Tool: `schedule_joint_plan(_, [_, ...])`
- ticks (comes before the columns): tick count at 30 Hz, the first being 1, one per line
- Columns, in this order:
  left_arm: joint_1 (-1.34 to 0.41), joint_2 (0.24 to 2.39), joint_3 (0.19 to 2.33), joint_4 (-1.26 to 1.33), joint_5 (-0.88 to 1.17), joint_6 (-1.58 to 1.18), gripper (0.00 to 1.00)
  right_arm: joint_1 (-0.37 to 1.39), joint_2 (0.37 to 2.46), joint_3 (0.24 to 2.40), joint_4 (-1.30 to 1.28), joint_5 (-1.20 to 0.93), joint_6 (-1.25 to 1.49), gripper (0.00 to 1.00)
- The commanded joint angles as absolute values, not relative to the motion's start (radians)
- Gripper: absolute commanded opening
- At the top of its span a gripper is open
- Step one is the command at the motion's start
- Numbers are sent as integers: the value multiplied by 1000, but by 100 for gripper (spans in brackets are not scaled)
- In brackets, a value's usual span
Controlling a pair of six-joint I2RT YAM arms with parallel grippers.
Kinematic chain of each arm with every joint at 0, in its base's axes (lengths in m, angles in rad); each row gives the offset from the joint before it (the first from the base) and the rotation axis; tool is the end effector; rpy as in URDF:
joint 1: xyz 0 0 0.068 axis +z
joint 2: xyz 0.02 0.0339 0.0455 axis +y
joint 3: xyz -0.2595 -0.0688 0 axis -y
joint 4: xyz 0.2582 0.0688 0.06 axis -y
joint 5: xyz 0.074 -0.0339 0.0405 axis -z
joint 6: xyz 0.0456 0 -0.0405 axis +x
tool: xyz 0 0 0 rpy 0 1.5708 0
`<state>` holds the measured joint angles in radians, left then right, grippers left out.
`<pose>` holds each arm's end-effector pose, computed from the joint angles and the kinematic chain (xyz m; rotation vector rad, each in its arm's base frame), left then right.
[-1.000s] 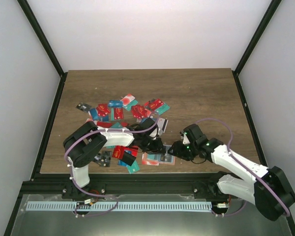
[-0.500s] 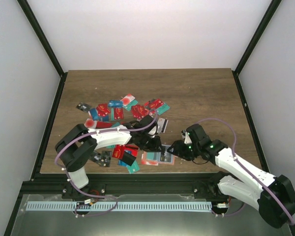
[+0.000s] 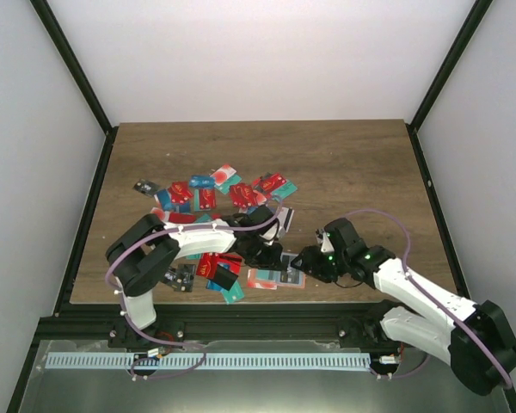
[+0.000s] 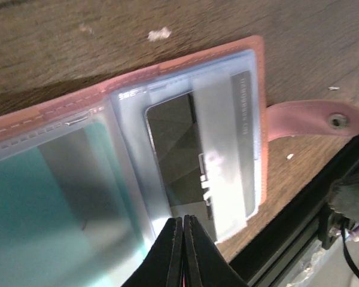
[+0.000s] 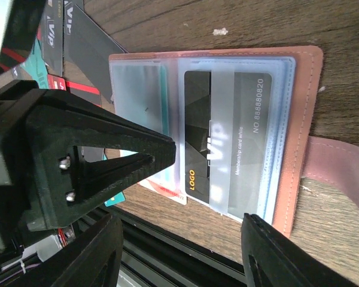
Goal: Put the credit cards into the card holder
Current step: Insert the credit card into the card holder.
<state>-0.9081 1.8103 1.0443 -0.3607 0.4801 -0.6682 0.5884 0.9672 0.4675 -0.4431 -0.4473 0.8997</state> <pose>0.2039 -0.2955 0.1265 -0.5150 -2.9104 0.9818 0.1519 0.1250 0.1629 0.2278 2.7743 1.0751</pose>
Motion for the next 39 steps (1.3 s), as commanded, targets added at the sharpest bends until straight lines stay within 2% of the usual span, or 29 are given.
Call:
schedule_joint_plan(1, [-921,1858,1069,-362,491,-634,4,581,984,456,-419,-452,903,56])
schedule_joint_plan(39, [-925,1928,1062,-370,455,-594,4,577,1164,450,-296,-471,863,58])
